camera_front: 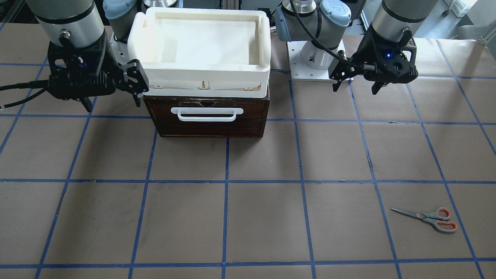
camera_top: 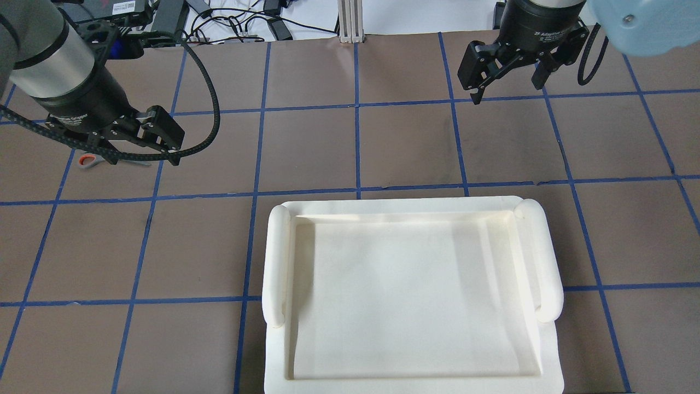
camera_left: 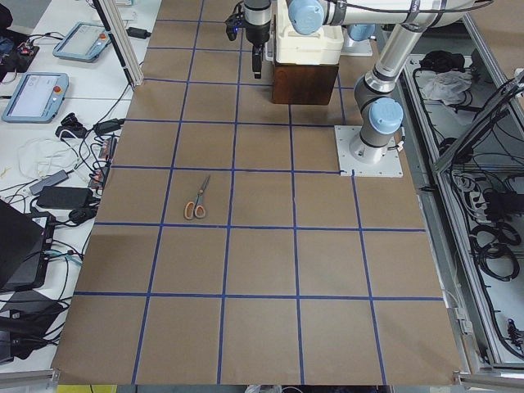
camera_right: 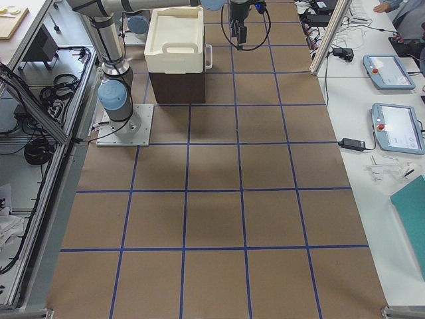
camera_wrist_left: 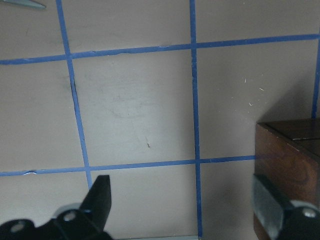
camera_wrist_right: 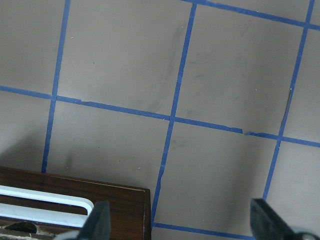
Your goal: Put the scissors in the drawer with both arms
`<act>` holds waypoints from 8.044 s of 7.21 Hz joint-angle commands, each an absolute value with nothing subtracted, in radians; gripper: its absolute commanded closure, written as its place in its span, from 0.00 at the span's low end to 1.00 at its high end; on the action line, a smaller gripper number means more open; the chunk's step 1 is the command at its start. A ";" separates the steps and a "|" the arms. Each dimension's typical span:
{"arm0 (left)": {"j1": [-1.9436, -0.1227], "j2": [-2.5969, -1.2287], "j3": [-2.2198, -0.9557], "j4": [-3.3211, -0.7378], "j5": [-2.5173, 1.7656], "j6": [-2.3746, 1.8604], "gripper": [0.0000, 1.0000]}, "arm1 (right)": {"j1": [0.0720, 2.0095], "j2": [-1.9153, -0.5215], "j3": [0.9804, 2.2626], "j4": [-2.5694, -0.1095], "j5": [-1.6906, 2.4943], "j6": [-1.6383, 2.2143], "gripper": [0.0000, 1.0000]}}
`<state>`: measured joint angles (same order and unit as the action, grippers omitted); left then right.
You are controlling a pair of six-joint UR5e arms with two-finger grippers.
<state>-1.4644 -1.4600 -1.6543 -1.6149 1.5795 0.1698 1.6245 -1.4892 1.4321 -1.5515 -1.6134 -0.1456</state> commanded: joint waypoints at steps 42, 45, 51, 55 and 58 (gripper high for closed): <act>-1.008 -2.256 -1.506 -0.882 1.468 2.126 0.70 | 1.896 -1.155 1.525 -1.557 -1.508 -1.278 0.00; -1.009 -2.241 -1.506 -0.885 1.471 2.123 1.00 | 1.896 -1.149 1.520 -1.566 -1.509 -1.285 0.00; -1.080 -2.062 -1.508 -1.049 1.491 2.068 1.00 | 1.896 -1.140 1.519 -1.632 -1.511 -1.301 0.00; -1.175 -1.907 -1.509 -1.143 1.528 1.994 1.00 | 1.894 -1.126 1.488 -1.671 -1.529 -1.321 0.00; -1.213 -1.865 -1.511 -1.144 1.546 1.945 1.00 | 1.882 -1.085 1.431 -1.658 -1.531 -1.318 0.00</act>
<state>-1.2075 -1.8821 -1.5095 -1.1426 1.5419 1.9535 1.8867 -1.0977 1.4487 -1.6599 -1.5307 -1.3182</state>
